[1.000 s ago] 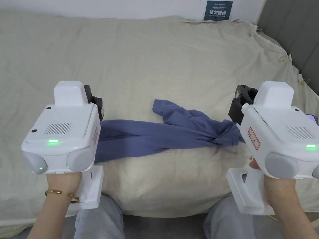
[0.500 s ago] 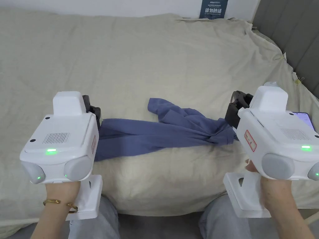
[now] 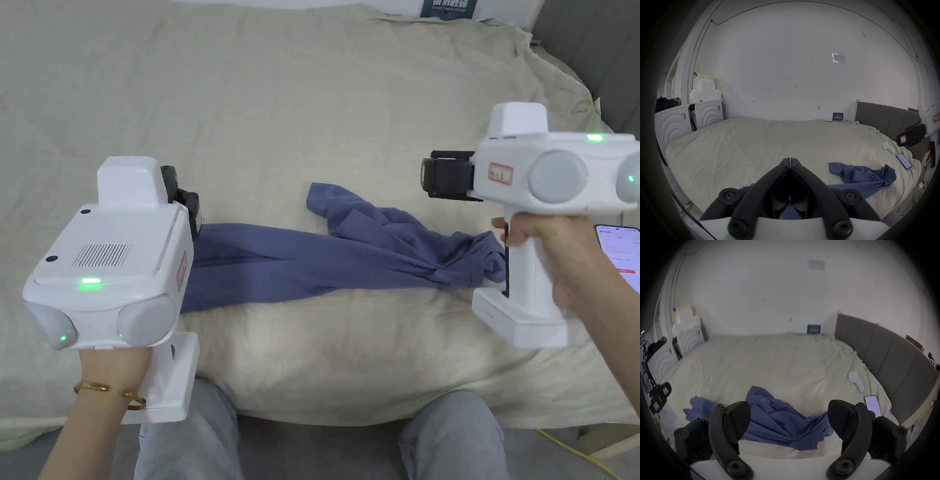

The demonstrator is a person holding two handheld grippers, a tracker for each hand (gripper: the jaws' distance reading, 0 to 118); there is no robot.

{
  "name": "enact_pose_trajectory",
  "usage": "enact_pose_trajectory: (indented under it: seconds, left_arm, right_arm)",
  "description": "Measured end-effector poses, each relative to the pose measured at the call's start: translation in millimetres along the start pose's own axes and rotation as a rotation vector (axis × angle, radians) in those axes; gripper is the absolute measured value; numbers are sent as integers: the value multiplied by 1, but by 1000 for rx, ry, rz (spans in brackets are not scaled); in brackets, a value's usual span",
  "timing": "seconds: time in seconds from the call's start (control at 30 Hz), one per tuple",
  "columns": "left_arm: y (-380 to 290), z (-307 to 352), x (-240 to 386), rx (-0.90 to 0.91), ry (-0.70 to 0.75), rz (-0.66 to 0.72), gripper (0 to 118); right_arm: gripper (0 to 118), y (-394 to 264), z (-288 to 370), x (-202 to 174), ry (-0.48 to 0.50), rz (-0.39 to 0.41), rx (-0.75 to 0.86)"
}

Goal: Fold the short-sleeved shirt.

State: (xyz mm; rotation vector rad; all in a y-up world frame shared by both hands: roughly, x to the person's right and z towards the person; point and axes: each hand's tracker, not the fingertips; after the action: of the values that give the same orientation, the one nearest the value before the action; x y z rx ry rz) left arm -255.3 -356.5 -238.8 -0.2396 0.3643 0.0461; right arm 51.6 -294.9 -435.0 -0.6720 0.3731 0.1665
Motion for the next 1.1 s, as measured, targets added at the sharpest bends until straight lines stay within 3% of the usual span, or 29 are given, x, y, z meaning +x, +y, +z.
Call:
enact_pose_trajectory:
  seconds: [0.13,0.4,0.5,0.7,0.8,0.83,1.03,1.1]
  left_arm:
    - [1,-8,0,-7,6,7,0]
    - [0,-30,-1,-32,26,23,0]
    - [0,-38,-2,-44,29,19,0]
    - [-5,-54,-4,-64,37,8,0]
    - [-7,-58,-7,-79,44,20,0]
    - [-8,-59,-7,-81,49,22,0]
    - [-7,-62,-15,-126,63,40,0]
    - [-3,-63,-22,-138,60,58,10]
  right_arm:
    - [99,26,-56,-3,44,41,-158]
    - [98,33,-166,-5,29,-80,-433]
    - [97,28,-194,-4,23,-90,-483]
    - [58,18,-221,-8,14,-60,-540]
    - [14,13,-225,-9,23,-65,-548]
    - [5,11,-225,-11,19,-56,-544]
    - [3,10,-204,-10,18,-51,-456]
    - [3,13,-188,-7,39,-79,-398]
